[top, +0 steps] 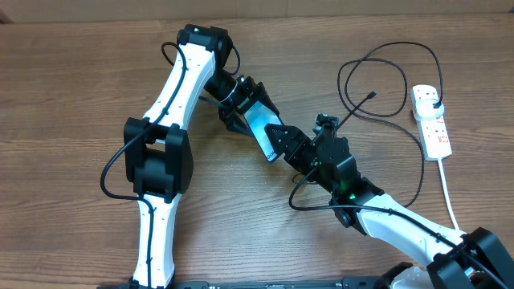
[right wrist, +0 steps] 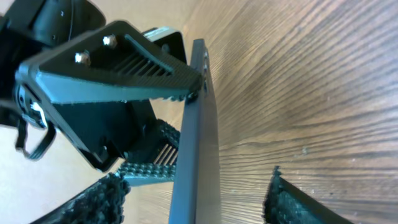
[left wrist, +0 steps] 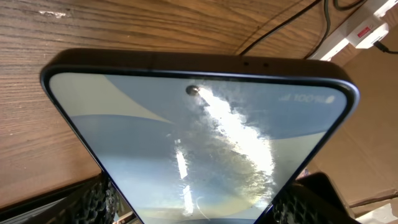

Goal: Plug charger to phone and switch on socket

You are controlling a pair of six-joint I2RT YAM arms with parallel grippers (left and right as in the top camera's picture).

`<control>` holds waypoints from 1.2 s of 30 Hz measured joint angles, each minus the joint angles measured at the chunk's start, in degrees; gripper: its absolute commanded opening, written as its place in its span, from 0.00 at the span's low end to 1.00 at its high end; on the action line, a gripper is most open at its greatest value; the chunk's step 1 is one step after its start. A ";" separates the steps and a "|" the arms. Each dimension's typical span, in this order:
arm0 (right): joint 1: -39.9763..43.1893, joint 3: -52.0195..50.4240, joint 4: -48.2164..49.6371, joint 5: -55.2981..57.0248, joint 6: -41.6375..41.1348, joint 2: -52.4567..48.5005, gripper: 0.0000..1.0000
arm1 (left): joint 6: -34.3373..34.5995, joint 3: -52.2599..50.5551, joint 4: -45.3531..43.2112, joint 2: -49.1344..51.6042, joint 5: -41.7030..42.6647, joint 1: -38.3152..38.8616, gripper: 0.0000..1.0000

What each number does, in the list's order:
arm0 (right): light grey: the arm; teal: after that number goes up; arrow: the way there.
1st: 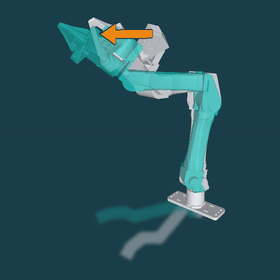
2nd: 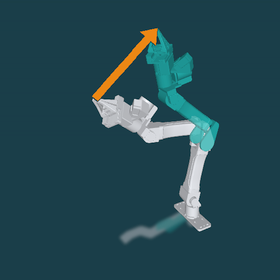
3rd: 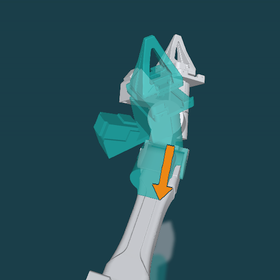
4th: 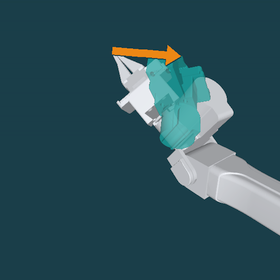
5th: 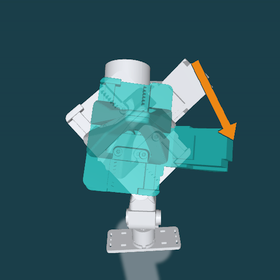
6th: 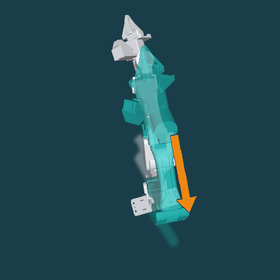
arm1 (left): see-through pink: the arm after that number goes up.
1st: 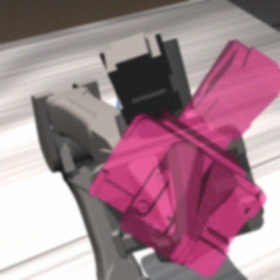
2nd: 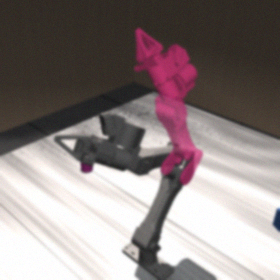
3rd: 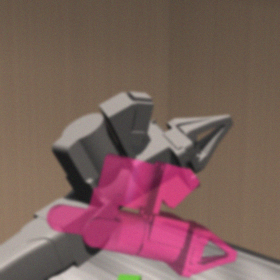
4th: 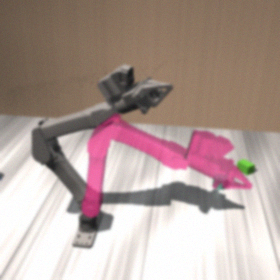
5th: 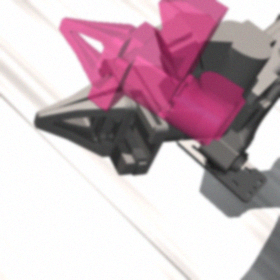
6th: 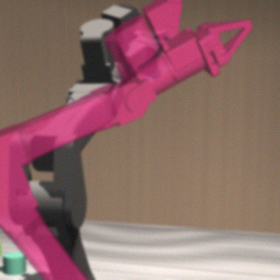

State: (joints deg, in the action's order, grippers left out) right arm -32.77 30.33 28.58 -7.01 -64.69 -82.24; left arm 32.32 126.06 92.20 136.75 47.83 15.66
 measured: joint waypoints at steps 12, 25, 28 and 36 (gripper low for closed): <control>0.04 -0.04 -0.70 -0.13 0.02 -0.02 0.15 | -0.90 0.11 0.00 0.00 -1.88 3.13 0.63; 0.00 -0.83 -1.16 0.15 2.56 -0.66 0.04 | 0.17 0.42 0.92 0.00 -3.74 3.13 0.64; 0.00 -0.83 -1.16 0.15 2.82 -0.66 0.04 | 0.28 0.42 0.87 0.00 -3.74 3.13 0.65; 0.00 -0.83 -1.18 0.15 3.06 -0.66 0.04 | 0.33 0.42 0.83 0.00 -3.72 3.13 0.65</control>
State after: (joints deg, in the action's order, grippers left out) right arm -32.77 29.50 27.40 -6.85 -61.63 -82.89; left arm 32.64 126.48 93.03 136.75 44.12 18.79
